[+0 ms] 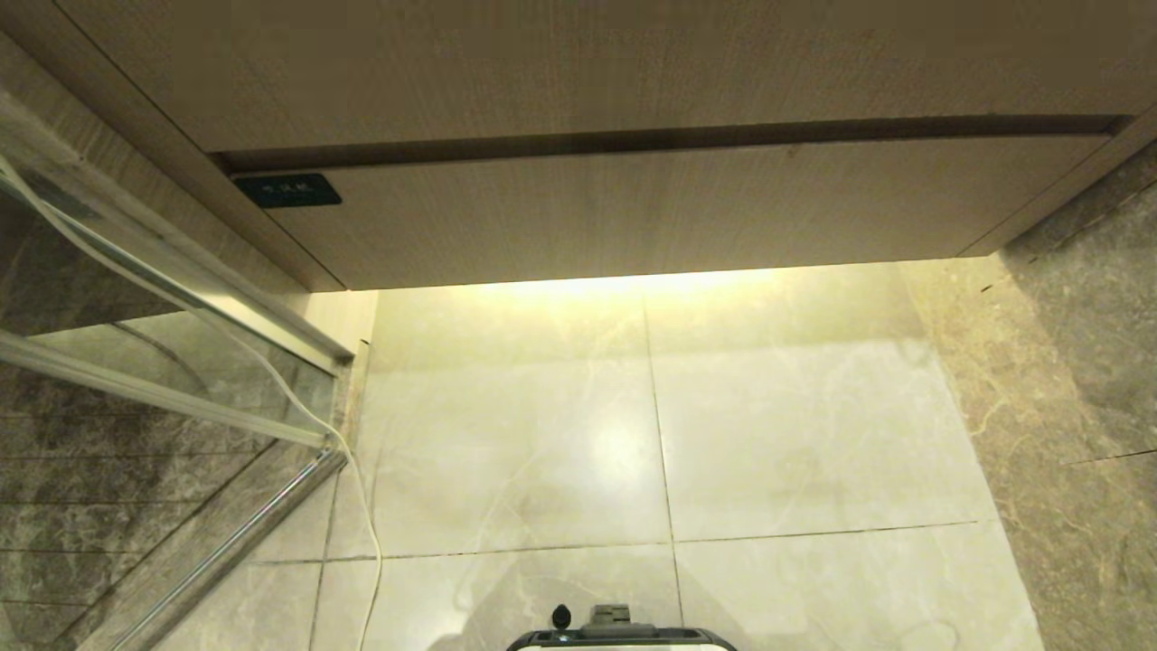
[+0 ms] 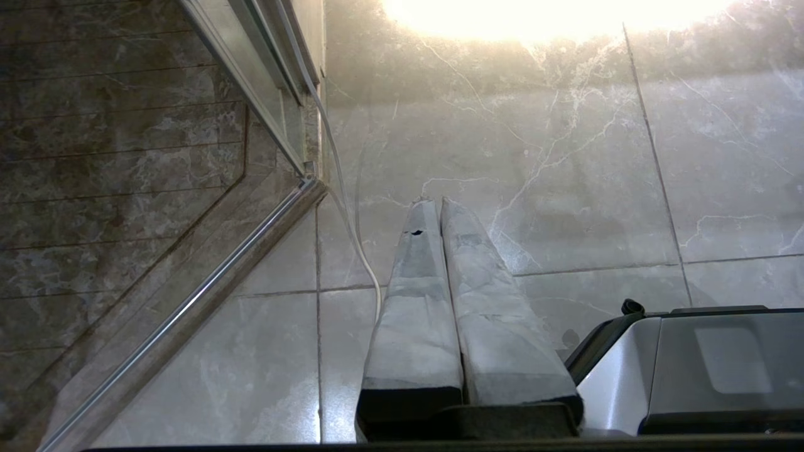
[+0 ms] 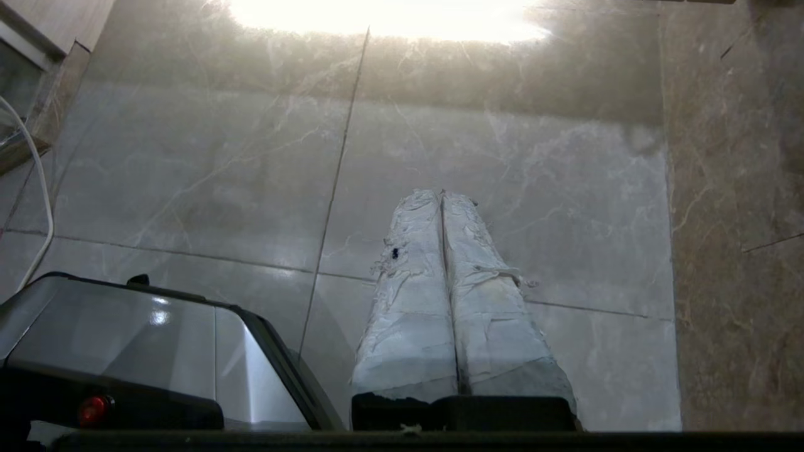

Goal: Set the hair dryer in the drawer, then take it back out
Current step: Pull open the drawer

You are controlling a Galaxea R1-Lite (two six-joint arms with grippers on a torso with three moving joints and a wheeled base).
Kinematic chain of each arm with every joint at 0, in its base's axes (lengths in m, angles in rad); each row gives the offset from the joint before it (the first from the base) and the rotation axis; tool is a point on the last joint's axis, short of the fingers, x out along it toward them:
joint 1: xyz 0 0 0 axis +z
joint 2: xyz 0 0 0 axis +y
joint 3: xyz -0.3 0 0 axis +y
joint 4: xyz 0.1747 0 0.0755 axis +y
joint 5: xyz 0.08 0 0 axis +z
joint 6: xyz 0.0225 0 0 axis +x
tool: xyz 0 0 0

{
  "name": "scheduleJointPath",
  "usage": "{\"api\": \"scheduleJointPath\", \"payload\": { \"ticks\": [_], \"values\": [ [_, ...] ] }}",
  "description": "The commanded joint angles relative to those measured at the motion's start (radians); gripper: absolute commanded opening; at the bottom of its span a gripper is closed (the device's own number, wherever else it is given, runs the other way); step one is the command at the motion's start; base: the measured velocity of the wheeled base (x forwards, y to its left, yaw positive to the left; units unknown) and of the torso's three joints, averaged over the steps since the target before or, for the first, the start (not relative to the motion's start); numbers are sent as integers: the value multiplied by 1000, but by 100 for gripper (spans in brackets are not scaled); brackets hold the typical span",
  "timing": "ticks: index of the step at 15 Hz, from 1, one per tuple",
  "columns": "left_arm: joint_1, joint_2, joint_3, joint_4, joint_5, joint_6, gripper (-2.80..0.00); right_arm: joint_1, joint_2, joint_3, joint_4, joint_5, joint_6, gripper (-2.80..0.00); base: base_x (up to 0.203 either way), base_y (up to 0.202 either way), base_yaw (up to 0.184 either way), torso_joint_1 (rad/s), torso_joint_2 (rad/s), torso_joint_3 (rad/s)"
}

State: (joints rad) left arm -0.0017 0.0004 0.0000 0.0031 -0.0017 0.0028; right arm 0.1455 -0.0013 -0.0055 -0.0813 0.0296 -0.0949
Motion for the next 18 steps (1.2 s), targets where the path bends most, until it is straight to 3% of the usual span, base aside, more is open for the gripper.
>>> {"api": "scheduleJointPath", "payload": {
  "ticks": [1, 4, 6, 8, 11, 14, 16, 17, 18],
  "values": [
    [0, 0, 2, 0, 0, 0, -280, 0, -39, -168, 55, 10, -5, -280, 0, 0, 0, 0, 0, 0],
    [0, 0, 0, 0, 0, 0, -280, -6, 93, -673, 251, 19, -9, -280, 0, 0, 0, 0, 0, 0],
    [0, 0, 0, 0, 0, 0, -280, -4, 307, -1019, 431, 39, 6, -280, 0, 0, 0, 0, 0, 0],
    [0, 0, 0, 0, 0, 0, -280, 3, 535, -1246, 603, 91, 11, -280, 0, 0, 0, 0, 0, 0],
    [0, 0, 1, 0, 0, 0, -280, 69, 800, -1366, 747, 170, 4, -280, 0, 0, 0, 0, 0, 0],
    [0, -1, 0, 0, 0, 0, -280, 158, 996, -1395, 795, 291, 14, -280, 0, 0, 0, 0, 0, 0],
    [0, 0, 1, 0, 0, 0, -280, 186, 1108, -1394, 793, 326, 10, -280, 0, 0, 0, 0, 0, 0],
    [0, 0, 0, 0, 0, 0, -280, 192, 1152, -1399, 793, 337, 11, 0, 0, 0, 0, 0, 0, 0],
    [0, 0, 0, 0, 0, 0, -280, 193, 1195, -1399, 791, 352, 8, 0, 0, 0, 0, 0, 0, 0]
  ]
}}
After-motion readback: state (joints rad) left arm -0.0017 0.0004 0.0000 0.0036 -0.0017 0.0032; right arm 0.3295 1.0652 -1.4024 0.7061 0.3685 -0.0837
